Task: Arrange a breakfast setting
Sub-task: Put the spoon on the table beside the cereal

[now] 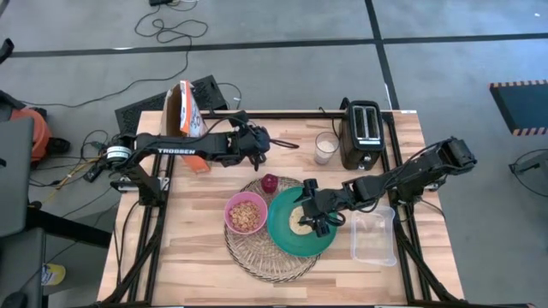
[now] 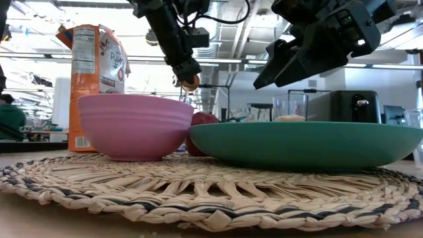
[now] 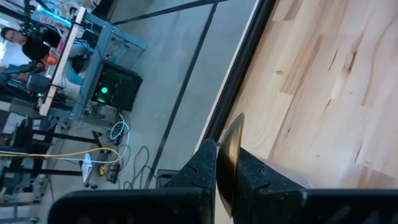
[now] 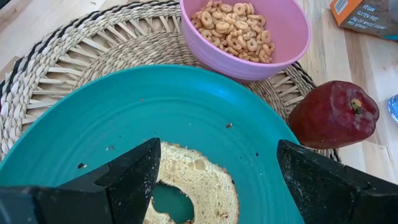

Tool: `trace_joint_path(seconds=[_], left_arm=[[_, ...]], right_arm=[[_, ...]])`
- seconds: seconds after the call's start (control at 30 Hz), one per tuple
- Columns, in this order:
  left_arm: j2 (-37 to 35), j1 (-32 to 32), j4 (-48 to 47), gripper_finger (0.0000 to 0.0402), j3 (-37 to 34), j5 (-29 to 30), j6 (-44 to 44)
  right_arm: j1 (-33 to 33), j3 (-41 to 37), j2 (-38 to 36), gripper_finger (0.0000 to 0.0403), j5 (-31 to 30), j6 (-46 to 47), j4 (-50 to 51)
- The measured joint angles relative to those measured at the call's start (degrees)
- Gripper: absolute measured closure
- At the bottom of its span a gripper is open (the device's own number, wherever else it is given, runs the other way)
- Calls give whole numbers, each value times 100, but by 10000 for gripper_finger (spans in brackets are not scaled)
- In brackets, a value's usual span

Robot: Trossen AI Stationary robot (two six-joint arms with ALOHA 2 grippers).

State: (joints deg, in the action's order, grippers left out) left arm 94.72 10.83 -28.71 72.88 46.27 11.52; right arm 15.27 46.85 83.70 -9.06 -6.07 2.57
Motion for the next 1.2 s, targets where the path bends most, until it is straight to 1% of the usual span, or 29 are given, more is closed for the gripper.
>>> trace_joint_path(seconds=[0.27, 0.57, 0.7, 0.87, 1.2], left_arm=[[2, -48, -22, 400, 72, 71, 225], [2, -57, -185, 401, 465, 99, 390], [2, -67, -532, 401, 773, 119, 372], [2, -144, -965, 401, 1240, 377, 453], [2, -294, -1889, 401, 2588, 366, 497]], right_arm=[[0, 0, 0, 55, 0, 2, -2], [0, 0, 0, 55, 0, 2, -2], [0, -2, 0, 55, 0, 2, -2], [0, -2, 0, 55, 0, 2, -2], [1, -2, 0, 55, 0, 5, 5]])
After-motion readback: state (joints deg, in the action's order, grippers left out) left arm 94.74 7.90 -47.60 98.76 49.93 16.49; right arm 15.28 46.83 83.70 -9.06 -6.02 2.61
